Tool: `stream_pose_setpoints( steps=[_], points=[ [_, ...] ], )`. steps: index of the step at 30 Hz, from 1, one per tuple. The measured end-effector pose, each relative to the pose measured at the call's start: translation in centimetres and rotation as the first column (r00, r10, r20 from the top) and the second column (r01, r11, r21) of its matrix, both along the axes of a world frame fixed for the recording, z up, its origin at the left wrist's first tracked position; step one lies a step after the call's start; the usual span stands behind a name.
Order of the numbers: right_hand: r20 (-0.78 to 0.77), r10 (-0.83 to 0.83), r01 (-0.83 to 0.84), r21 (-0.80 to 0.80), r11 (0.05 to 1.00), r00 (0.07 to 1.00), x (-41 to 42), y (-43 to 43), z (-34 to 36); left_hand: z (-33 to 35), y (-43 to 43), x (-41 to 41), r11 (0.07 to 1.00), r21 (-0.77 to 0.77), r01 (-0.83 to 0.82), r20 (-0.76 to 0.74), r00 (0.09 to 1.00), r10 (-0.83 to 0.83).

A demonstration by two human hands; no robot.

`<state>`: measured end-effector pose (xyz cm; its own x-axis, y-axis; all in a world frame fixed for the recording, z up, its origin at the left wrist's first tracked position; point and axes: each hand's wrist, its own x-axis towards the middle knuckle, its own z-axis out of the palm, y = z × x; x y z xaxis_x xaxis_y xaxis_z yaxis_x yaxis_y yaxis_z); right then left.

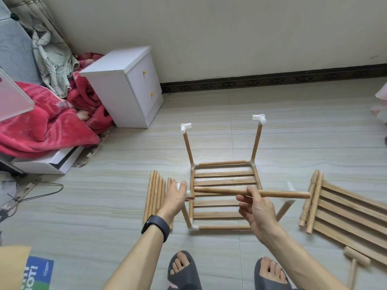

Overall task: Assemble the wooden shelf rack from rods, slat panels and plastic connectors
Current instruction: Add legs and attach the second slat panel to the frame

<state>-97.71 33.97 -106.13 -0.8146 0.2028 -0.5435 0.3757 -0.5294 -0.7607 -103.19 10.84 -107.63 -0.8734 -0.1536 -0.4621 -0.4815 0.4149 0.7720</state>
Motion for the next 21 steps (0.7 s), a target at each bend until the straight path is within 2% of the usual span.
stream_pose_setpoints(
  steps=[11, 21],
  points=[
    [-0.022, -0.010, 0.011, 0.020, 1.000, 1.000, 0.1, -1.5, -1.0, -2.0, -1.1, 0.6, 0.986, 0.162, -0.023, -0.117, 0.992, 0.042],
    [-0.044, 0.023, -0.022, 0.021, 1.000, 0.999, -0.3, -1.3, -1.4, -2.7, -1.6, 1.1, 0.979, 0.205, -0.001, -0.151, 0.988, 0.032]
  ],
)
